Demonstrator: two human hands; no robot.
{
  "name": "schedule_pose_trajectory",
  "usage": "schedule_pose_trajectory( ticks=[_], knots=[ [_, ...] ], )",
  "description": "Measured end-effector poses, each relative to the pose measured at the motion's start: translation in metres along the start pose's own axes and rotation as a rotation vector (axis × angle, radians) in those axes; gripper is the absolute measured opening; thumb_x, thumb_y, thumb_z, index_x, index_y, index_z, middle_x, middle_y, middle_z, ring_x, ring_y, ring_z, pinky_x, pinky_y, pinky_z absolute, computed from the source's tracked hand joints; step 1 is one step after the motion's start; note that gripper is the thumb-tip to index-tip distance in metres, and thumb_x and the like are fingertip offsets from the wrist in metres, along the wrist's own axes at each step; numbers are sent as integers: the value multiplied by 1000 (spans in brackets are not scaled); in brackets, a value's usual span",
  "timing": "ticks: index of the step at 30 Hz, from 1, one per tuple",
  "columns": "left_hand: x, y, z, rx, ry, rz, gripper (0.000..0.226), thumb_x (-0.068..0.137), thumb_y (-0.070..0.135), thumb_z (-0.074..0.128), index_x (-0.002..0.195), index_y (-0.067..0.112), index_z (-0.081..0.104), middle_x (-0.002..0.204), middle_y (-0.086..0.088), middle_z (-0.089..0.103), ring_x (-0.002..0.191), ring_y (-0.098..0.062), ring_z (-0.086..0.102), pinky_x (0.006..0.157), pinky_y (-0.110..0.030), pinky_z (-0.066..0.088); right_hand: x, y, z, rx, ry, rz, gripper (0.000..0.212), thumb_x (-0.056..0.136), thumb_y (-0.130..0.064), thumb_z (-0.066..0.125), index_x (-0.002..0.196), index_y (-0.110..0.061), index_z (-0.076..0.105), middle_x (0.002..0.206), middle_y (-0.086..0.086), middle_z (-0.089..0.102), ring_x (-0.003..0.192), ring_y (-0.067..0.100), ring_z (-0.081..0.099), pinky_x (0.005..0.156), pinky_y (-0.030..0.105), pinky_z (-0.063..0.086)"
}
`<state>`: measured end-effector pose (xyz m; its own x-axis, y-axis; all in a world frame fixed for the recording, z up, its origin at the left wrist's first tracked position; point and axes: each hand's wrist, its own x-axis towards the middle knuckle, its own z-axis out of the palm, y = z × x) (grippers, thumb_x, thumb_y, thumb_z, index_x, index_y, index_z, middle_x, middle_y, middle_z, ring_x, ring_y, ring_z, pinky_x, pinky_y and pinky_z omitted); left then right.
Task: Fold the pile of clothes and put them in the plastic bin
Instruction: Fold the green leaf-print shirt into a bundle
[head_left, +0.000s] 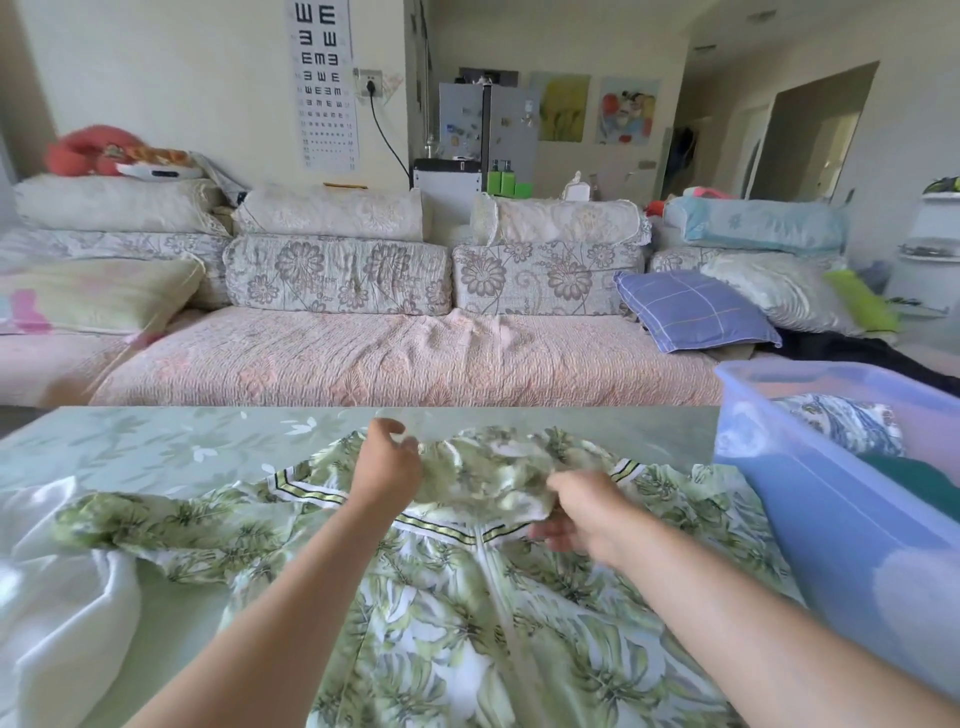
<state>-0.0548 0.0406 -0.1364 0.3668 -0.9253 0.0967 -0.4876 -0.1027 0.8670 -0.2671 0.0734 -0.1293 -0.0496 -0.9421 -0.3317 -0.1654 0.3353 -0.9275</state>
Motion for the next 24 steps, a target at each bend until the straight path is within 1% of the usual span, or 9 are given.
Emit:
schedule_pose_trajectory(
  ticks=[4,6,8,10,13,15,17,22,24],
  knots=[
    [-28,-13,1,398,-191,-88,33,96,12,44,126,1,53,114,-17,63,86,-24,59,75,-31,54,-30,16,7,-126,-530,239,29,102,-27,40,111,-8,60,89,5,74,69,19,70,44,21,38],
    [-46,-17,0,326,-173,-181,49,99,25,46,140,-2,40,127,-21,57,101,-30,61,87,-39,55,-36,24,10,-299,-621,250,40,99,-36,45,118,-6,62,93,4,73,68,19,68,43,22,35],
    [-60,-17,-8,181,-242,-295,83,95,52,52,152,4,15,138,-22,49,112,-31,59,89,-38,56,-38,29,16,-604,-464,101,42,86,-37,55,114,-8,66,90,2,70,65,19,65,44,22,37],
    [-68,-15,-16,179,-372,-296,95,85,59,63,152,9,17,128,-14,54,96,-20,61,66,-24,57,-42,32,19,-822,-200,-134,40,78,-36,60,114,-21,62,104,-2,65,84,18,64,59,27,46],
    [-76,-19,-21,264,-370,-128,52,89,28,69,134,12,49,94,-3,65,62,-8,53,46,-15,42,-47,39,16,-800,-99,-371,59,78,-26,62,131,-34,37,129,-8,40,105,13,50,74,28,44],
    [-78,-23,-23,233,-274,51,16,95,30,62,102,16,67,70,4,63,48,-8,44,43,-21,36,-47,44,17,-822,-136,-562,79,77,-25,67,144,-37,26,142,-9,30,125,14,41,94,30,42],
    [-82,-18,-26,209,-264,244,23,95,35,62,76,21,65,54,11,49,43,-7,35,43,-20,28,-44,47,25,-828,-169,-634,88,74,-40,72,149,-37,27,146,-11,36,132,12,38,108,37,40],
    [-84,-9,-33,258,-157,487,41,91,49,59,73,12,61,79,5,54,66,-12,49,62,-23,40,-40,34,29,-852,104,-738,13,92,-36,67,102,-28,69,84,-9,71,73,11,66,65,28,55],
    [-83,-20,-37,413,-123,523,43,90,56,53,69,20,58,87,8,51,82,-13,47,72,-26,39,-37,30,23,-864,102,-744,21,90,-36,69,75,-23,62,68,-10,60,64,12,61,54,26,45]
  ],
)
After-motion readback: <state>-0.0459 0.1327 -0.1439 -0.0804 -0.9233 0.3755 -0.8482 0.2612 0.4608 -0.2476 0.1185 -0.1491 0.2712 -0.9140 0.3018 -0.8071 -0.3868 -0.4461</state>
